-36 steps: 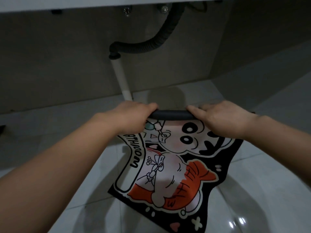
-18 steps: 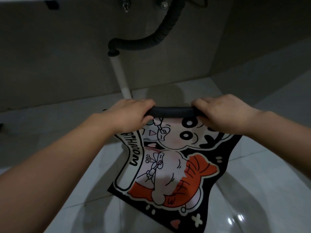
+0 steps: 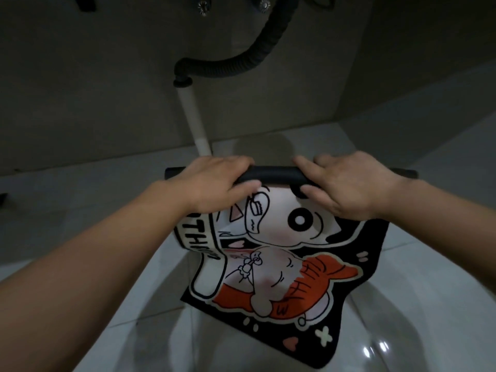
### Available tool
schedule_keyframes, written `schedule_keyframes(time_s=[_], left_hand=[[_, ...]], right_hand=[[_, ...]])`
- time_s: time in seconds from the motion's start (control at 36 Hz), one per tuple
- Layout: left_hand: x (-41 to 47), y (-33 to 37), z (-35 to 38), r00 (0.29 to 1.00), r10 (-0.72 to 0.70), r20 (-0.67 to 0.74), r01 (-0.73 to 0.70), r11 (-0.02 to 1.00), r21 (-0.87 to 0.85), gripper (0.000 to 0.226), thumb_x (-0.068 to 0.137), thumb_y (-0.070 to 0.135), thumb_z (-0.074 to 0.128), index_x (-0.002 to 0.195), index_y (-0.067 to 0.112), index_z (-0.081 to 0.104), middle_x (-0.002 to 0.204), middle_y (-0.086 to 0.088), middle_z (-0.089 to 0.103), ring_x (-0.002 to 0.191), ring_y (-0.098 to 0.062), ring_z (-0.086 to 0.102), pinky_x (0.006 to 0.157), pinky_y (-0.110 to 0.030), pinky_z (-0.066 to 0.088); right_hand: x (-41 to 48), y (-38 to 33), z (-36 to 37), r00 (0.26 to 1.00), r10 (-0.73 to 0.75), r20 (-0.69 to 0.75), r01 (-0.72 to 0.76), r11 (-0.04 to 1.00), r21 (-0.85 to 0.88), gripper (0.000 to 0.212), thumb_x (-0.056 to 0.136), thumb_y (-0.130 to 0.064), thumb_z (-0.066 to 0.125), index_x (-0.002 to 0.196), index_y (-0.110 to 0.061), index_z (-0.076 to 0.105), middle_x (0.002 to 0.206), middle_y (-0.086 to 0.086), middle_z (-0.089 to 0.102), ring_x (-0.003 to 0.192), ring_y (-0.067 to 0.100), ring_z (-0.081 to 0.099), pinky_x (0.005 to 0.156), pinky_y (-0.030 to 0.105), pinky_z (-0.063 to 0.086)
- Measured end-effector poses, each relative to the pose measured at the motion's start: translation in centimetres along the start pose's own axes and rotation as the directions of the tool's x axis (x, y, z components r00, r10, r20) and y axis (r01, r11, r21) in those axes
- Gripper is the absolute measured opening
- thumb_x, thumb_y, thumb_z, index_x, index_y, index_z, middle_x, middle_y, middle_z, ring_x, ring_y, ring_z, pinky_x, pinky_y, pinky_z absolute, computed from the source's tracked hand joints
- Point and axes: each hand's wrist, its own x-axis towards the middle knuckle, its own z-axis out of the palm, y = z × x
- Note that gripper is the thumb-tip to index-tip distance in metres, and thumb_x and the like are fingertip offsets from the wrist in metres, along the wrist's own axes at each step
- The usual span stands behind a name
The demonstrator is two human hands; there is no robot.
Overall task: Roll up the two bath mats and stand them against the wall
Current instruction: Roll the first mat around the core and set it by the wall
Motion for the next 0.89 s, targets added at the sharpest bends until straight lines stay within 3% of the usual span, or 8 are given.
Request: schedule_keyframes(time_s=[0.17, 0.33, 0.42, 0.47, 0.58, 0.64, 0.69, 0.89], left_hand=[[0.2, 0.0, -0.4, 0.998, -0.048, -0.029, 0.048, 0.999, 0.015, 0.021, 0.093, 0.042, 0.046, 0.108, 0.027, 0.046, 0.103, 0.003, 0.06, 0.093, -0.022, 0.058, 0.068, -0.033, 0.038], [0.6, 0.9, -0.7, 0.989, -0.149, -0.011, 0.149, 0.989, 0.022, 0.019, 0.083, 0.019, 0.059, 0.09, 0.02, 0.042, 0.087, -0.005, 0.056, 0.087, -0.031, 0.059, 0.062, -0.03, 0.033], [0.7, 0.9, -0.4, 0.987, -0.16, 0.005, 0.16, 0.987, -0.027, 0.024, 0.086, 0.015, 0.054, 0.101, 0.022, 0.036, 0.084, -0.006, 0.056, 0.078, -0.031, 0.059, 0.059, -0.033, 0.037], [0.5, 0.8, -0.2, 0.993, -0.118, -0.007, 0.118, 0.993, -0.023, 0.032, 0.09, 0.027, 0.054, 0.117, 0.026, 0.038, 0.092, -0.003, 0.063, 0.078, -0.026, 0.06, 0.06, -0.032, 0.039], [0.2, 1.3, -0.4, 0.999, -0.038, 0.01, 0.038, 0.998, 0.046, 0.04, 0.087, 0.063, 0.043, 0.11, 0.03, 0.047, 0.081, 0.011, 0.052, 0.073, -0.014, 0.051, 0.061, -0.03, 0.033], [0.2, 1.4, -0.7, 1.0, -0.023, 0.017, 0.022, 0.998, 0.053, 0.039, 0.091, 0.061, 0.033, 0.108, 0.029, 0.046, 0.082, 0.011, 0.049, 0.073, -0.014, 0.047, 0.063, -0.031, 0.031], [0.2, 1.2, -0.6, 0.999, -0.008, 0.032, 0.007, 0.999, 0.034, 0.034, 0.094, 0.055, 0.03, 0.109, 0.028, 0.045, 0.089, 0.007, 0.054, 0.079, -0.018, 0.053, 0.064, -0.031, 0.03], [0.3, 1.0, -0.9, 0.997, -0.062, 0.039, 0.061, 0.998, 0.033, 0.022, 0.086, 0.042, 0.055, 0.097, 0.027, 0.043, 0.084, 0.005, 0.054, 0.081, -0.023, 0.057, 0.062, -0.03, 0.031]], right_hand=[[0.4, -0.1, -0.5, 0.998, 0.057, 0.012, -0.057, 0.998, 0.001, 0.046, 0.096, -0.034, 0.035, 0.138, -0.015, 0.032, 0.101, 0.01, 0.053, 0.072, 0.03, 0.057, 0.055, 0.034, 0.032], [1.0, -0.4, -0.6, 0.996, 0.038, -0.076, -0.035, 0.999, 0.035, 0.027, 0.071, -0.017, 0.071, 0.09, -0.006, 0.056, 0.078, 0.013, 0.054, 0.054, 0.031, 0.054, 0.043, 0.028, 0.028], [1.5, -0.9, -0.8, 0.99, 0.14, -0.035, -0.134, 0.983, 0.128, 0.027, 0.072, -0.01, 0.066, 0.093, -0.006, 0.049, 0.082, 0.012, 0.051, 0.051, 0.03, 0.047, 0.042, 0.032, 0.03], [1.7, -0.9, -0.8, 0.98, 0.193, 0.037, -0.197, 0.968, 0.155, 0.035, 0.082, -0.011, 0.058, 0.113, -0.01, 0.043, 0.078, 0.005, 0.051, 0.052, 0.024, 0.042, 0.046, 0.033, 0.033], [1.8, -0.8, -1.1, 0.995, 0.071, 0.07, -0.076, 0.994, 0.078, 0.068, 0.092, -0.042, 0.048, 0.147, -0.018, 0.017, 0.088, 0.002, 0.061, 0.072, 0.025, 0.058, 0.058, 0.031, 0.037], [1.6, -0.8, -0.9, 0.998, 0.052, 0.042, -0.056, 0.993, 0.105, 0.073, 0.088, -0.063, 0.029, 0.146, -0.019, 0.019, 0.108, 0.003, 0.062, 0.09, 0.025, 0.061, 0.066, 0.032, 0.04], [1.5, -0.8, -0.7, 0.998, 0.052, 0.037, -0.057, 0.988, 0.144, 0.066, 0.09, -0.059, 0.017, 0.142, -0.019, 0.026, 0.113, 0.003, 0.059, 0.096, 0.026, 0.059, 0.071, 0.034, 0.043], [1.7, -1.2, -0.9, 1.0, 0.022, 0.006, -0.023, 0.984, 0.177, 0.028, 0.094, -0.039, 0.044, 0.111, -0.017, 0.048, 0.096, 0.005, 0.056, 0.075, 0.027, 0.058, 0.056, 0.035, 0.039]])
